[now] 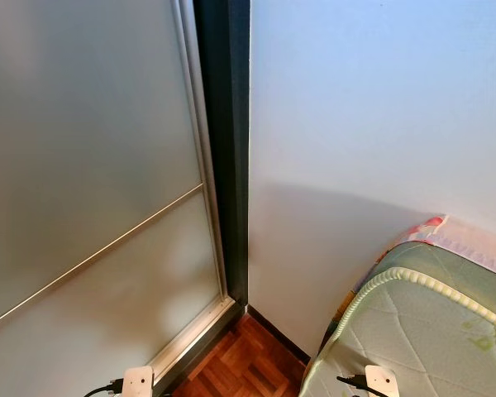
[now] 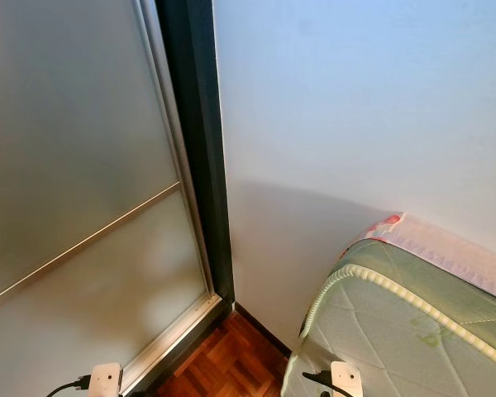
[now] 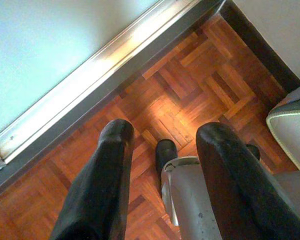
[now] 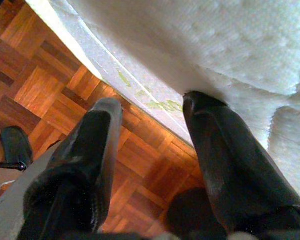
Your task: Clean up the room
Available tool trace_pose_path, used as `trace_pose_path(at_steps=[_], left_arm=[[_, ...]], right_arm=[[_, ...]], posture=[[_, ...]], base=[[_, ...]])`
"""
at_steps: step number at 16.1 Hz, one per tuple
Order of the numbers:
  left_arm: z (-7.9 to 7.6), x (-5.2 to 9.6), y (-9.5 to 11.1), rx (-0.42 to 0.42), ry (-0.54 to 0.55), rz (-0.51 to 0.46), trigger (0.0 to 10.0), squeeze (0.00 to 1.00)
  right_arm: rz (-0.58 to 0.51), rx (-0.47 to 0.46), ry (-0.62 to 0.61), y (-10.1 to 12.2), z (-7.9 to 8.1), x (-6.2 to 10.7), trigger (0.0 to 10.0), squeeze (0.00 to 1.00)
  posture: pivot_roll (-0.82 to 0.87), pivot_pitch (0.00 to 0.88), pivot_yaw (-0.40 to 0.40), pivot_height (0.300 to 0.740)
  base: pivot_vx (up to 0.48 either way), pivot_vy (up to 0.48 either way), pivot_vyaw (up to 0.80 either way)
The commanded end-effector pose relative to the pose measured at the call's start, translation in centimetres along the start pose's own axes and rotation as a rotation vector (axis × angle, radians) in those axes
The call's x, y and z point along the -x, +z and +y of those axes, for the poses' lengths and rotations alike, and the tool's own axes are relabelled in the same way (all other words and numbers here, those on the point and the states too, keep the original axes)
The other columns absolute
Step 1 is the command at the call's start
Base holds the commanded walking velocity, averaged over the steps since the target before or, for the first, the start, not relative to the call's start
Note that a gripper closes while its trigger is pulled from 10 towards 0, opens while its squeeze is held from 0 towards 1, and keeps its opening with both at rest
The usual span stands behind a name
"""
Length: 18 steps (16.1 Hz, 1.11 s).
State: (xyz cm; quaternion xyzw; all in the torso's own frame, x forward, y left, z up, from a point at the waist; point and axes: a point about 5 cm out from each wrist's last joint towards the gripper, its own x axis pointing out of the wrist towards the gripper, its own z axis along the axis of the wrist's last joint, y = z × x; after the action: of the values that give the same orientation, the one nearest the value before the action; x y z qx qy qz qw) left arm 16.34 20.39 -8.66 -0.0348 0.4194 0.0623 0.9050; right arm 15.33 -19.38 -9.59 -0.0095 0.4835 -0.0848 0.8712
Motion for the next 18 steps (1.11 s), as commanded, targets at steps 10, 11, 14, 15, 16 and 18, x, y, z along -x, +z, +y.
trace_pose_path(at_steps=[10,11,14,15,16,18], left_arm=[[1.13,-0.28,0.85,-0.090,-0.076,0.077,10.0,0.00],[1.11,-0.31,0.91,-0.090,-0.076,0.076,10.0,0.00],[0.99,-0.33,0.93,-0.103,-0.083,0.080,10.0,0.00],[0.98,-0.34,0.90,-0.116,-0.085,0.086,10.0,0.00],[0.89,-0.34,0.85,-0.130,-0.090,0.091,10.0,0.00],[0.82,-0.32,0.76,-0.140,-0.090,0.093,10.0,0.00]], right_arm=[[-0.037,-0.108,0.201,1.28,1.10,-0.09,10.0,0.00],[-0.033,-0.106,0.203,1.17,1.18,-0.07,10.0,0.00],[-0.016,-0.095,0.214,0.76,1.39,-0.01,10.0,0.00],[-0.015,-0.095,0.213,0.74,1.41,-0.01,10.0,0.00],[-0.012,-0.093,0.210,0.72,1.42,-0.01,10.0,0.00],[-0.008,-0.088,0.213,0.65,1.44,0.00,10.0,0.00]], posture=[[-0.01,0.000,0.007,0.740],[-0.01,0.000,0.008,0.740],[-0.01,0.000,0.008,0.740],[-0.01,0.000,0.010,0.740],[-0.01,0.000,0.009,0.740],[-0.01,0.000,0.008,0.740]], base=[[0.000,0.000,-0.39],[0.000,0.000,-0.77],[0.000,0.000,-0.77],[0.000,0.000,-0.77],[0.000,0.000,-0.77],[0.000,0.000,-0.77]])
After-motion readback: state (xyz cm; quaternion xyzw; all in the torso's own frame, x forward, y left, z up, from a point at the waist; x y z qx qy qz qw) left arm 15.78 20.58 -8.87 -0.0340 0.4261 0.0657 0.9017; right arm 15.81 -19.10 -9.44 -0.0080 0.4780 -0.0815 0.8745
